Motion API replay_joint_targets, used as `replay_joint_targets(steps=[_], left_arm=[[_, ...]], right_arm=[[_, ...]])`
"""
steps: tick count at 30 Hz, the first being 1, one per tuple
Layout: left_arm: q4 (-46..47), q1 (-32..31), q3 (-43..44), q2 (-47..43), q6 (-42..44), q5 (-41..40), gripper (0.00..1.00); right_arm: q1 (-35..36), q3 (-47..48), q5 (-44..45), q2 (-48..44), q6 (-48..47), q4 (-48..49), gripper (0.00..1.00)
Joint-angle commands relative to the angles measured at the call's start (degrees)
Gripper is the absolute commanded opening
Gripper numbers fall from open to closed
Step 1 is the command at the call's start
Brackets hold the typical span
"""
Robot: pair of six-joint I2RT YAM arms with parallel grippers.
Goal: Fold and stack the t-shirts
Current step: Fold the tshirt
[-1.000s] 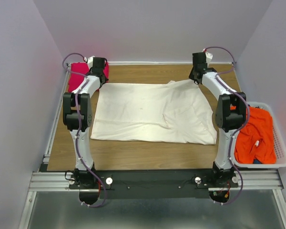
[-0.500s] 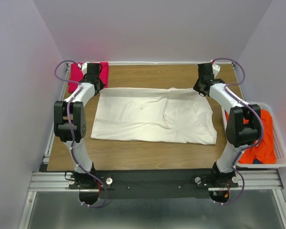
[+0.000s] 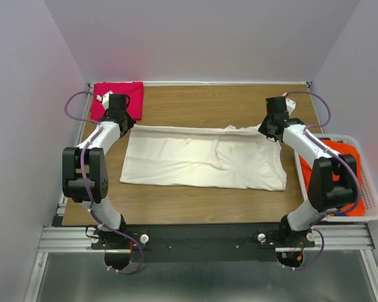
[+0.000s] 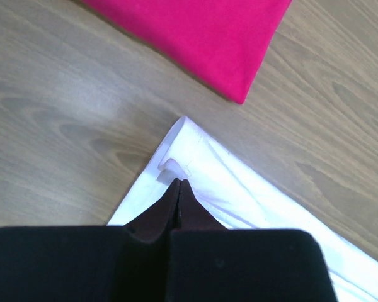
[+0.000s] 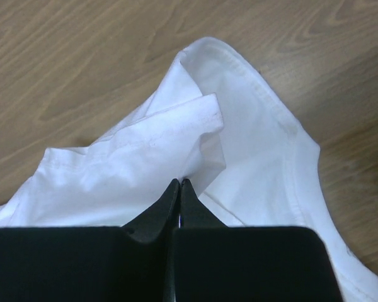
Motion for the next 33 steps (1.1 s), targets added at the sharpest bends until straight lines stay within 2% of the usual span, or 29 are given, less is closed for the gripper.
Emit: replay_joint_targets(steps=[1, 22, 33], left_arm=[[2.0, 0.8, -3.3, -4.0, -0.5, 0.8, 0.0], [5.0, 2.6, -16.0, -11.7, -1.1, 5.0, 0.0], [5.7, 3.0, -18.8, -13.7, -1.0, 5.9, 0.0]], right_arm=[[-0.4, -3.3, -0.7, -3.7, 1.5, -0.4, 0.06], [-0.4, -13.8, -2.9, -12.5, 3.6, -0.4, 0.06], [-0.5, -18.9, -4.1, -17.2, 5.5, -0.9, 0.06]])
